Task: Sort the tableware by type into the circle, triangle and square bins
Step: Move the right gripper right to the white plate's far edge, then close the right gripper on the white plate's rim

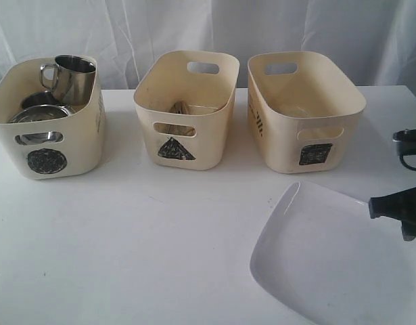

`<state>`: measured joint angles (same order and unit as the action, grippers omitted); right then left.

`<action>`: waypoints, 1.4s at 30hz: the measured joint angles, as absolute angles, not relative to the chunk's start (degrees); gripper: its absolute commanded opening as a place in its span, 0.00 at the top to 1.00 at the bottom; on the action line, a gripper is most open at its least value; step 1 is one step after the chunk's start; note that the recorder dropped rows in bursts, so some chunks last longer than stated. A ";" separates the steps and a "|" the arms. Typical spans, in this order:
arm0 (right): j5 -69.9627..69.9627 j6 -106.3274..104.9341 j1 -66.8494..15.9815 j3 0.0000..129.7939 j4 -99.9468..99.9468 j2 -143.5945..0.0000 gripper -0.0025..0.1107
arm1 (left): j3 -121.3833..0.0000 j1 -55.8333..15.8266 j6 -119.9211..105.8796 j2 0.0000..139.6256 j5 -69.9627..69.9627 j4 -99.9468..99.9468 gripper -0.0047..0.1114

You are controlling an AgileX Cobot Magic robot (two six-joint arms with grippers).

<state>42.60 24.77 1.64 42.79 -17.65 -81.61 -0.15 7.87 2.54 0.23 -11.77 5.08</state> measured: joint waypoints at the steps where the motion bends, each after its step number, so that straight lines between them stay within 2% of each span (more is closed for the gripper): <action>1: 42.55 24.62 1.64 42.79 -17.19 -81.97 0.53 | -0.15 7.87 2.54 0.23 -11.77 5.08 0.96; 8: 42.17 29.84 1.64 42.48 -20.43 -84.97 0.54 | -0.15 7.87 2.54 0.23 -11.67 5.08 0.96; 15: 40.12 34.42 1.78 40.69 -21.68 -87.08 0.60 | -0.15 7.87 2.54 0.23 -11.67 5.08 0.96; 20: 39.82 34.69 5.61 40.91 -23.15 -86.60 0.62 | -0.15 7.87 2.54 0.23 -11.67 5.08 0.96; 22: 40.13 36.13 8.41 41.89 -23.12 -85.44 0.67 | -0.15 7.87 2.54 0.23 -11.67 5.08 0.96; 29: 37.20 36.93 18.94 44.94 -13.27 -78.33 0.95 | -0.15 7.87 2.54 0.23 -11.67 5.08 0.96; 32: 34.84 28.05 22.13 44.96 -1.53 -77.08 0.98 | -0.15 7.87 2.54 0.23 -11.67 5.08 0.96; 36: 34.98 -2.18 25.20 44.96 24.75 -77.08 0.98 | -0.15 7.87 2.54 0.23 -11.67 5.08 0.96; 39: 44.27 -31.41 27.31 44.96 47.52 -77.64 0.98 | -0.15 7.87 2.54 0.23 -11.67 5.08 0.96; 42: 54.03 -47.75 28.42 44.96 62.62 -79.00 0.98 | -0.15 7.87 2.54 0.23 -11.67 5.08 0.96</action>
